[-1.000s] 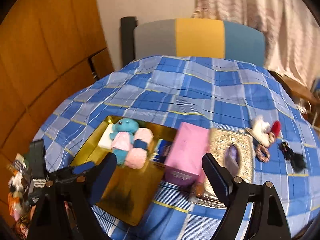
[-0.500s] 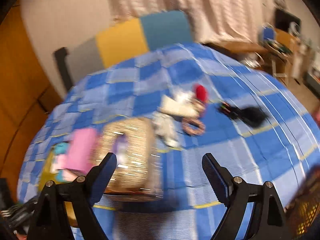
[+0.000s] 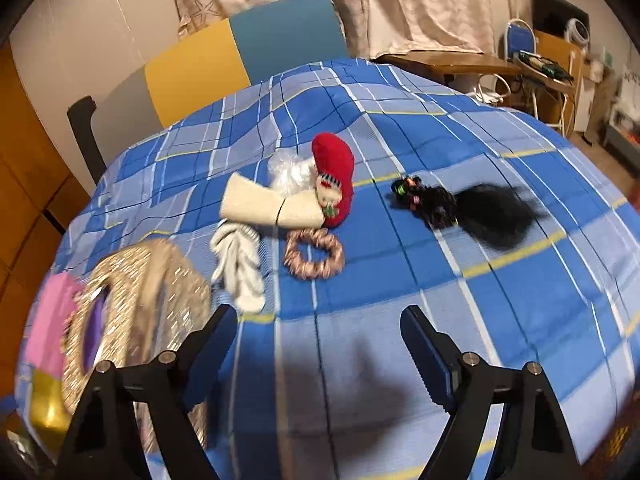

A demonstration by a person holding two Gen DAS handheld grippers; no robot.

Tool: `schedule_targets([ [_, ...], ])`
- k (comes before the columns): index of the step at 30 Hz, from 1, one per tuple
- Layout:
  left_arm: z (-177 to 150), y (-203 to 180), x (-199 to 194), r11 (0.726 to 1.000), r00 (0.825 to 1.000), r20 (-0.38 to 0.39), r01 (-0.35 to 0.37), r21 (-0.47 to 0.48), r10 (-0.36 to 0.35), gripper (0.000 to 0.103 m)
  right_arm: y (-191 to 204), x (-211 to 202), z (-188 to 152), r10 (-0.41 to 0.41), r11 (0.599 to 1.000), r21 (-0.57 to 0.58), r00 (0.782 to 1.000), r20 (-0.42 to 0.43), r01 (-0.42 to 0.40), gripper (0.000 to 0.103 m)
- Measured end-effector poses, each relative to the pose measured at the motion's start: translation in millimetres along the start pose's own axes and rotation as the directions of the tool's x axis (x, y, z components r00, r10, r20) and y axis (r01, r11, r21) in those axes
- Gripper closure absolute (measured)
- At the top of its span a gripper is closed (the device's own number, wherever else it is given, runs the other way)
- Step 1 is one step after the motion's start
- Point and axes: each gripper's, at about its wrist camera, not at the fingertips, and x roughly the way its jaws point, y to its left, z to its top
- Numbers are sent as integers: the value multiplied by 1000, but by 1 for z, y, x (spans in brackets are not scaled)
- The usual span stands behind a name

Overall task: Organize soft objects
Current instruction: 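Move the right tool toward the red-hatted doll on the bed cover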

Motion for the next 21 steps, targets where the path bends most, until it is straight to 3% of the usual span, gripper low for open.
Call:
schedule_targets([
  [7,11,-26,6,998,1000,-11,-12,61,13,58,-7,45,69,-12,1000,28,998,60,10,18],
  [14,20,-39,11,996,999,-17,-38,86,40,58,-13,100,102,-30,993,113,999,31,27,22],
  [17,25,-44,12,995,999,-19,-38,94,40,58,-25,120,102,-30,985,173,999,15,27,31],
  [19,28,-50,14,993,999,-15,-44,106,45,58,-38,130,98,2,975,224,1000,-5,0,45],
  [21,33,-57,20,991,999,-31,-37,126,41,58,-47,135,93,39,967,251,999,-28,-31,71],
])
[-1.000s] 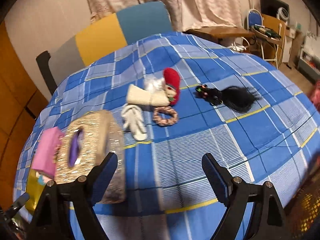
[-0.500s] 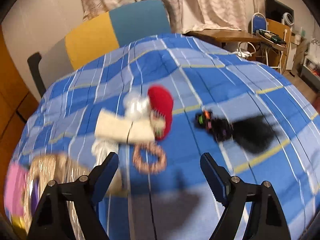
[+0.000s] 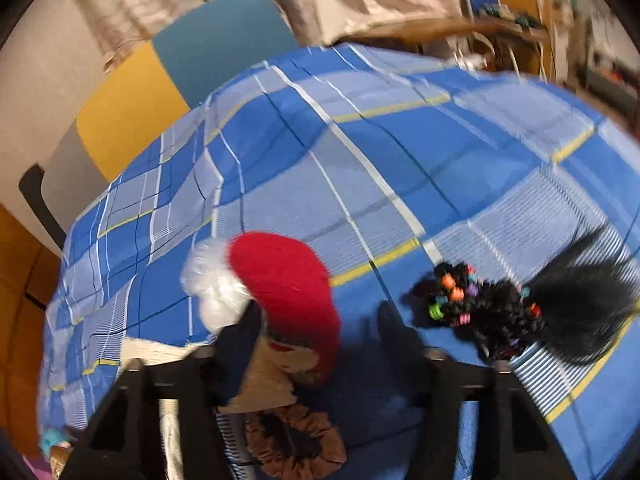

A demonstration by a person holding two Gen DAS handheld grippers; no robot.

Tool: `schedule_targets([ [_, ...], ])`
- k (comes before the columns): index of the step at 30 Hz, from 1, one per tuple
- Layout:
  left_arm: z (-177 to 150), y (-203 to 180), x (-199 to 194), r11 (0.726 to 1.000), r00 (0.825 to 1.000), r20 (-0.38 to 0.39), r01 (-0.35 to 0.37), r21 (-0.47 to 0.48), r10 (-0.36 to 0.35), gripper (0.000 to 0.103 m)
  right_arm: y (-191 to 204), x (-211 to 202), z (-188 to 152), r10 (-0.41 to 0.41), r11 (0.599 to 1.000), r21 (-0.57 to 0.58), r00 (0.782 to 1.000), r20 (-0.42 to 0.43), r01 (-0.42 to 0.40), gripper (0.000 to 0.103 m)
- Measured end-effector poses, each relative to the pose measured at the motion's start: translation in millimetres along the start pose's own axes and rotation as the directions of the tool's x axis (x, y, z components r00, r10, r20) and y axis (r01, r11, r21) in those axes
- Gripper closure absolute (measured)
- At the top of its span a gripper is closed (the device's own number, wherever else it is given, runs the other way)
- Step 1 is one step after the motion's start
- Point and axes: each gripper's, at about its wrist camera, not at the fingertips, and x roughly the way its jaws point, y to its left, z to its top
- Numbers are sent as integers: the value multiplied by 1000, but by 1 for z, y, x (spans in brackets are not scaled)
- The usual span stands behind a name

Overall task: Organize soft objects
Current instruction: 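Move the right tool toward the red-hatted doll on the bed cover, then grasp the red-hatted doll with the right tool while the left tool grasps the cream cloth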

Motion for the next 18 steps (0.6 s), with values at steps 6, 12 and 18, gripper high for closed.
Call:
schedule_targets([
  [6,24,-34,16,995,1000,-19,23,92,-21,58,-24,-33,-15,78,997,10,996,46,-78,86],
  [12,50,-71,45,983,996,-89,33,179,-17,58,-56,-88,-47,113,993,12,988,106,-115,86],
  [18,83,-99,92,981,976,-217,57,187,-16,58,-87,-96,-88,254,960,81,957,140,-267,86],
])
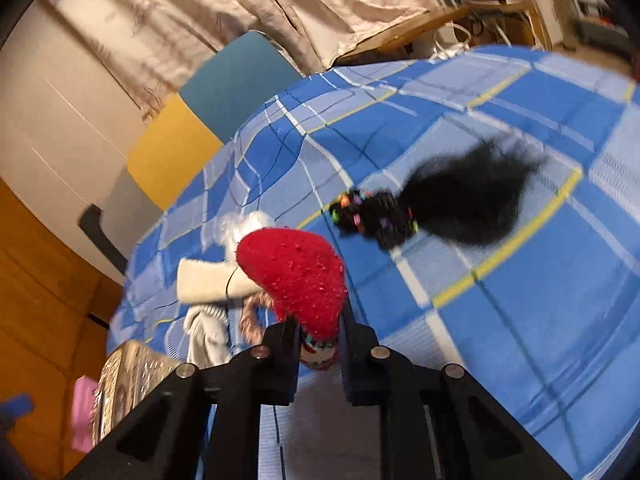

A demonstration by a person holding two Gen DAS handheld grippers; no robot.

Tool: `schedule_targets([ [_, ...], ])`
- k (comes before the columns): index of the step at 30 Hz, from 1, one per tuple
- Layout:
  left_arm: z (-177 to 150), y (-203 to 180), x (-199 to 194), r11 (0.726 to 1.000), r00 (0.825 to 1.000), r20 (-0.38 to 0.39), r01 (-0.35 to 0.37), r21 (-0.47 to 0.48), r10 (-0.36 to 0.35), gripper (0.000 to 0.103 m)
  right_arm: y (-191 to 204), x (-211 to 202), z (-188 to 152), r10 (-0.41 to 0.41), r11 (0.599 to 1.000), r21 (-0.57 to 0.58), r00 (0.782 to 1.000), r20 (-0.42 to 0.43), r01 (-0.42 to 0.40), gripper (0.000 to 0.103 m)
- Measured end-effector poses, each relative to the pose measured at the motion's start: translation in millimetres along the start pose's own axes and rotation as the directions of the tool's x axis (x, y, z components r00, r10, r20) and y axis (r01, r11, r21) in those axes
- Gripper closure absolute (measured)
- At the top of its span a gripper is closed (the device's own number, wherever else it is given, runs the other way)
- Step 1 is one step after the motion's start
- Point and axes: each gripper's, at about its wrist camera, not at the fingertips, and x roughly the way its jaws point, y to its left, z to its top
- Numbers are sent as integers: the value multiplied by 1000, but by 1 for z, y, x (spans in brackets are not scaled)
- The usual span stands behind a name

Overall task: Organize soft objects
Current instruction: 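Grasp the red-hatted doll with the right tool while the left tool grasps the cream cloth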

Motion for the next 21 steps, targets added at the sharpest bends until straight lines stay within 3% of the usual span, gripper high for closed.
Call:
schedule_targets([
  [5,37,-4,34,1000,997,-81,-12,-19,10,58,-4,5,-19,18,998,-56,999,34,-16,86],
  [10,74,-6,72,997,992,-102,-80,5,80,57,-23,2,-21,55,998,29,996,77,-57,86],
  [15,105,6,131,995,981,-186,-70,-77,55,57,-32,2,-23,84,994,65,991,101,-91,86],
  [21,117,17,183,973,951,-253,-206,-100,175,57,-40,-2,-25,113,988,90,985,126,-125,86],
])
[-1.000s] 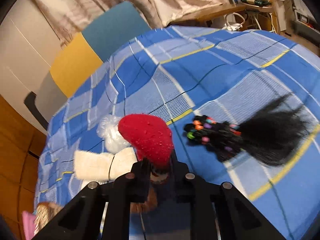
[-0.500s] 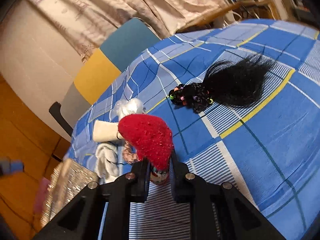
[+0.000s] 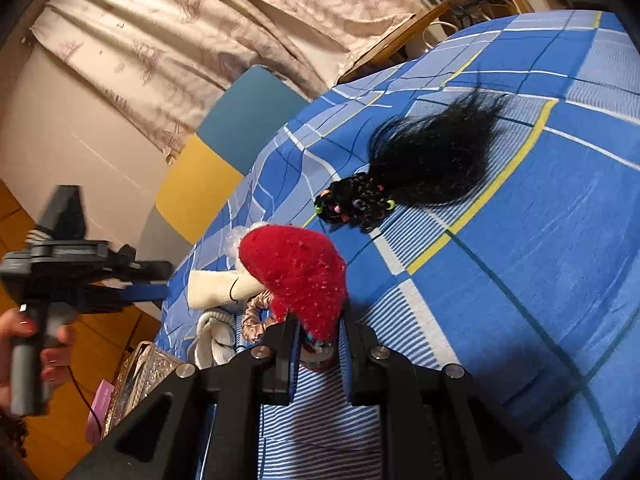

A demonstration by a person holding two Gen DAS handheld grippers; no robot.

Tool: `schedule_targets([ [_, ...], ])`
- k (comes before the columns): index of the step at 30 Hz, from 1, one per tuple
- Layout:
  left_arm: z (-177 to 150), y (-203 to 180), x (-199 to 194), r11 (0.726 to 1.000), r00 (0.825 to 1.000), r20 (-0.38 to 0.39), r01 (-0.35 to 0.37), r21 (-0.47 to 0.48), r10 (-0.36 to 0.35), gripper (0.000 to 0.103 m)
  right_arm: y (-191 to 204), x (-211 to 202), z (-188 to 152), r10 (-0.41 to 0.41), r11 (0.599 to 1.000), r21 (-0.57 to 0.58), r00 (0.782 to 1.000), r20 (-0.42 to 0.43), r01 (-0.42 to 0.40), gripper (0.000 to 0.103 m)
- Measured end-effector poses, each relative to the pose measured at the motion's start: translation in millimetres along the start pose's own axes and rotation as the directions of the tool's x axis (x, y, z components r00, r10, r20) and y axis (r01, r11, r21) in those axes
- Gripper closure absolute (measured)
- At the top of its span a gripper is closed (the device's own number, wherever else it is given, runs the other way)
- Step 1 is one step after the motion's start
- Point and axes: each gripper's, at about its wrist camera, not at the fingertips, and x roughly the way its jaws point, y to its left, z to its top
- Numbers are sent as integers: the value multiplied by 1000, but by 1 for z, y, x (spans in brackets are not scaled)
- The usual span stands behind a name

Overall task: Organize soft objects
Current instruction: 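Grasp the red-hatted doll with the right tool while the left tool grasps the cream cloth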

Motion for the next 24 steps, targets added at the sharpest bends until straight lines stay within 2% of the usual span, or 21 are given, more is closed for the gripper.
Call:
schedule_targets([
  [5,10,0,26,997,997,-22,-78,1,78,57,-1,0,-1,4,1000,0,1000,1,-4,86],
  [9,13,6,41,997,997,-47,-67,-41,65,57,-5,-2,-1,21,1000,17,1000,10,-21,86],
  [11,11,4,47,998,997,-50,-60,-34,58,65,-6,-3,-2,22,1000,18,1000,14,-22,86],
  [12,9,4,49,997,996,-54,-67,-33,66,73,-6,-3,-2,20,1000,19,1000,17,-20,86],
  [13,7,3,49,998,997,-52,-55,-35,54,79,-7,-3,-2,21,1000,19,1000,17,-21,86],
  [16,2,0,46,999,998,-61,4,-36,-6,86,-8,-5,-3,23,999,22,999,23,-24,86],
  [24,-10,-1,14,991,995,-4,98,-86,-98,96,-7,-6,-4,20,1000,18,999,26,-20,86],
])
